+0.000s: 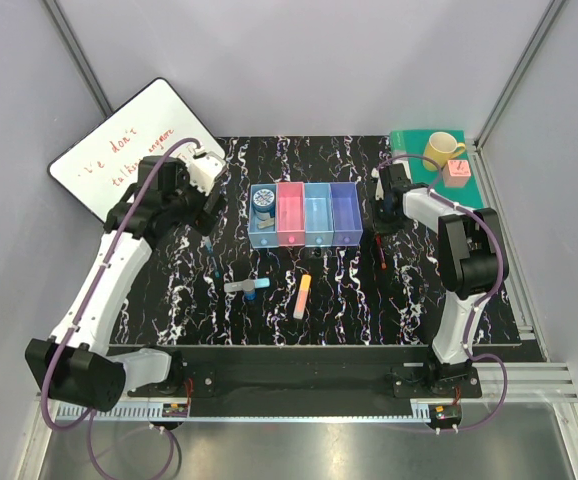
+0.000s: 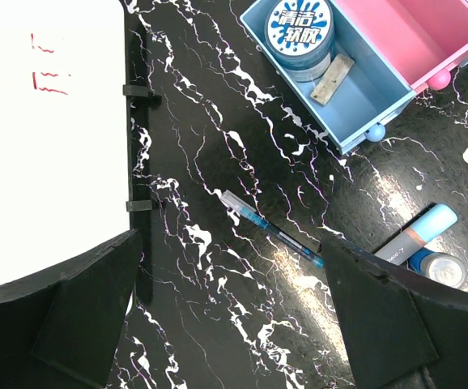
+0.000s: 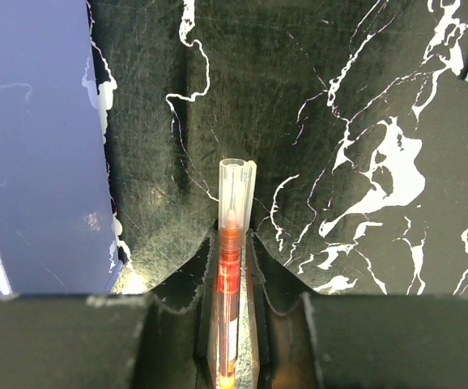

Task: Sort the stationery into containers
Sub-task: Pick up the pen from the center of the board, then place the pen in the storage box.

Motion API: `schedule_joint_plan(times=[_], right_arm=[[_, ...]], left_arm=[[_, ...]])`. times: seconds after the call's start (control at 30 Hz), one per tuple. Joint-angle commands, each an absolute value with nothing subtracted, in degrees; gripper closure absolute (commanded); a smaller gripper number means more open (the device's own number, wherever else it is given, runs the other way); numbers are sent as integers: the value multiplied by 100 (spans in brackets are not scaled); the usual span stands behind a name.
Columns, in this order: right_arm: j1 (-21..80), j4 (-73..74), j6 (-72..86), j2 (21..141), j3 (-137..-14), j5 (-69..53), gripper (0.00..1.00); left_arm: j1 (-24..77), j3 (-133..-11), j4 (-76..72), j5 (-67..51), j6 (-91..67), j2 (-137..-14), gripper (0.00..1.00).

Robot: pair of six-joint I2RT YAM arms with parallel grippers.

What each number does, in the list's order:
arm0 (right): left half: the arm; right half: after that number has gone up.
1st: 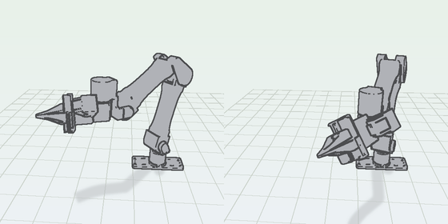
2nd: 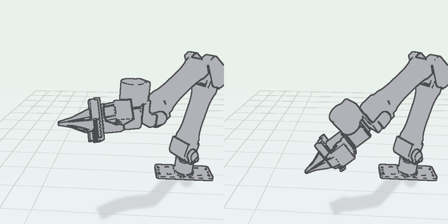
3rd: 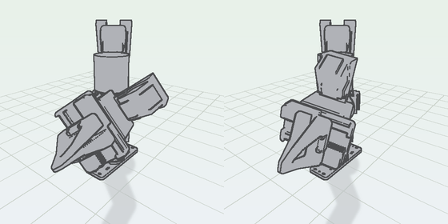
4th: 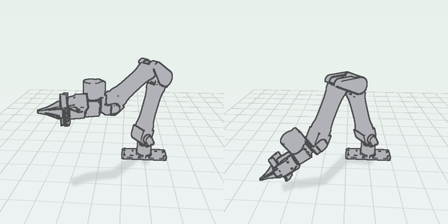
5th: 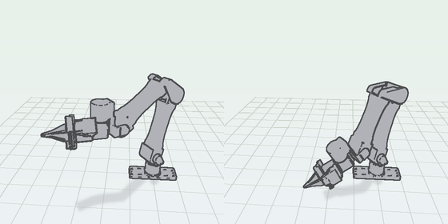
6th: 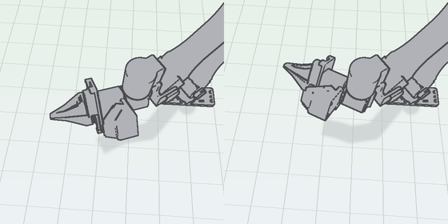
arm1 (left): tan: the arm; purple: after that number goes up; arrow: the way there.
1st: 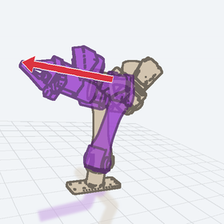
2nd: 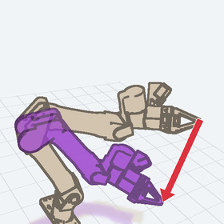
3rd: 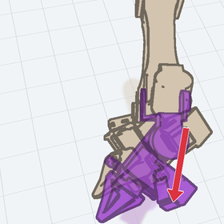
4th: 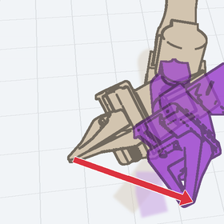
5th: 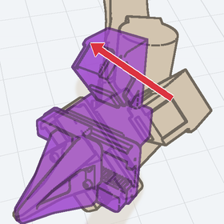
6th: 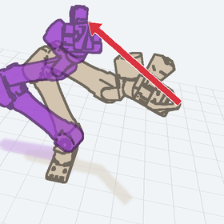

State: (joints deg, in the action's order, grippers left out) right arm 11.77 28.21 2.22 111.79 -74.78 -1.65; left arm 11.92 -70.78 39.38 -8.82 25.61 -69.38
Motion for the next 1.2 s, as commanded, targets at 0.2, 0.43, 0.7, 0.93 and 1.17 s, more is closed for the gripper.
schedule_joint_plan(times=[0.2, 0.43, 0.7, 0.93, 1.17], right_arm=[[1134, 2953, 53, 10784, -8050, -44, 100], [1116, 2997, 26, 10749, -8384, -35, 100], [1081, 3006, -132, 10872, -9139, 114, 100], [1090, 2980, -105, 11179, -9914, 27, 100], [1186, 2944, -53, 11268, -9958, -122, 100]], left_arm=[[1151, -6856, 3753, -1055, 2470, -6724, 1], [1160, -6654, 3683, -923, 2110, -6847, 1], [1151, -6504, 3595, -519, 1557, -7461, 1], [1125, -6618, 3586, -246, 950, -8147, 1], [1107, -6767, 3647, -185, 694, -8577, 1]])
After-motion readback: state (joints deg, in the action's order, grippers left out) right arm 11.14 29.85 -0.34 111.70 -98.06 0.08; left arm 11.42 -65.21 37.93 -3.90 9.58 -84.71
